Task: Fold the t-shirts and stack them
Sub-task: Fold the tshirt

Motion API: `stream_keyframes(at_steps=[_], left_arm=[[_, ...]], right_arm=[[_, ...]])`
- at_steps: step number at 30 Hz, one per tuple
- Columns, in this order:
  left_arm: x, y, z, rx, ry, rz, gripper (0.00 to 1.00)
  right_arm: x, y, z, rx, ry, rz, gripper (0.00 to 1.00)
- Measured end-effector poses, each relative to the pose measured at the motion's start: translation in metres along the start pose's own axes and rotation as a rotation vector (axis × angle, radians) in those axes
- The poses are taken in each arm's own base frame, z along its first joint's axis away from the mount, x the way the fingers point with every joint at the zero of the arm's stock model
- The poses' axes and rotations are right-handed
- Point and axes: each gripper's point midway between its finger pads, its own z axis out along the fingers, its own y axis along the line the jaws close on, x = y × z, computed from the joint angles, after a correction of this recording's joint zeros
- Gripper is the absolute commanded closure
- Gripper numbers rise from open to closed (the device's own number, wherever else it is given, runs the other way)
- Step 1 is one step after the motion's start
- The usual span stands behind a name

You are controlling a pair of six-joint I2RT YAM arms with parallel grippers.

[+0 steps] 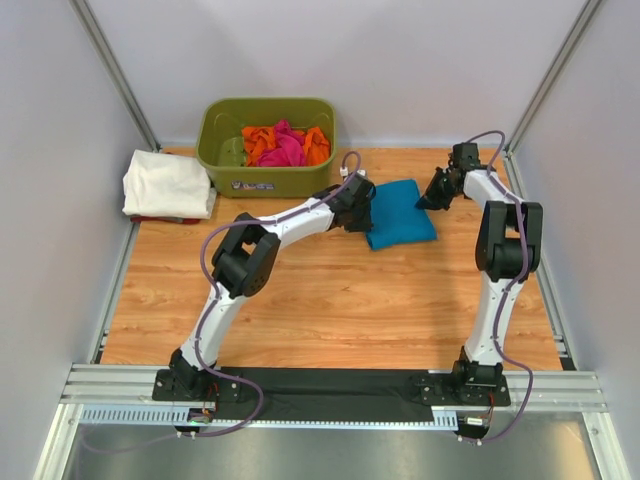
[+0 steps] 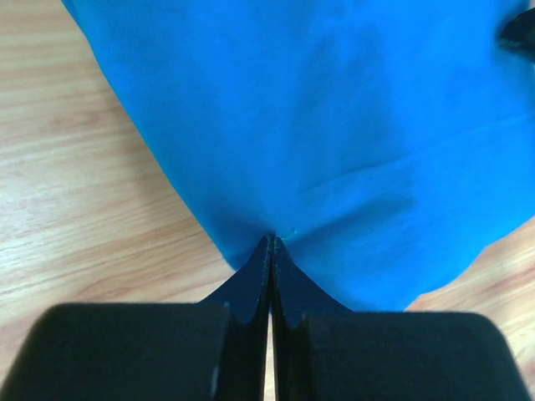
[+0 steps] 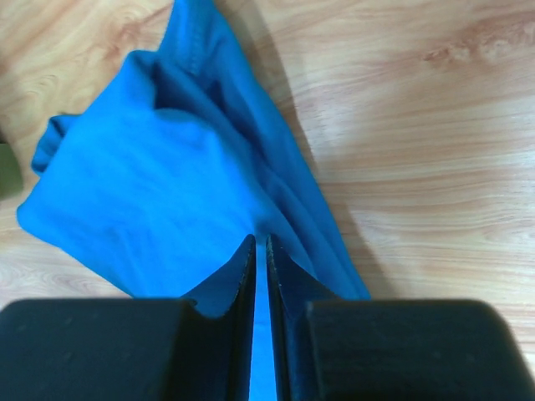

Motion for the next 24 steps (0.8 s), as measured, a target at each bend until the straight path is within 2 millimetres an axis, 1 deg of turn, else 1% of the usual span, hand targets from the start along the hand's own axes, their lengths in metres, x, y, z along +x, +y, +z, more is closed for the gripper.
stream_keyframes(at_steps=[3,4,6,7,9,11,13,16,18,20,22,24], left_arm=[[0.008,0.004,0.002,-0.009,0.027,0.011,1.0],[0.008,0.005,0.002,-0.009,0.028,0.019,0.98],[0.006,0.003,-0.001,-0.003,0.025,0.039,0.96],[0.004,0.002,-0.003,-0.001,0.022,0.05,0.93],[-0.001,-0.001,-0.011,0.007,0.014,0.068,0.92],[-0.009,-0.008,-0.023,0.024,-0.004,0.079,0.92],[-0.023,-0.021,-0.041,0.058,-0.036,0.087,0.92],[-0.041,-0.046,-0.072,0.13,-0.083,0.095,0.92],[-0.048,-0.063,-0.089,0.184,-0.11,0.103,0.94],[-0.046,-0.08,-0.103,0.241,-0.12,0.116,0.97],[-0.036,-0.09,-0.104,0.274,-0.106,0.126,0.97],[-0.017,-0.092,-0.099,0.289,-0.065,0.136,0.98]], right_arm=[[0.003,-0.004,0.003,0.013,0.01,-0.003,0.9],[0.002,-0.004,0.002,0.013,0.008,-0.005,0.9],[0.002,-0.004,0.002,0.013,0.007,-0.008,0.9],[0.002,-0.004,0.002,0.014,0.007,-0.008,0.9],[0.001,-0.004,0.0,0.018,0.002,-0.009,0.9],[0.0,-0.003,-0.008,0.027,-0.009,-0.012,0.91],[-0.004,0.001,-0.02,0.035,-0.028,-0.016,0.92],[-0.009,0.009,-0.047,0.044,-0.075,-0.027,0.94],[-0.009,0.013,-0.065,0.044,-0.106,-0.035,0.95],[-0.001,0.012,-0.08,0.053,-0.122,-0.037,0.97],[0.01,0.006,-0.088,0.068,-0.124,-0.034,0.99],[0.021,-0.004,-0.085,0.096,-0.103,-0.024,1.0]])
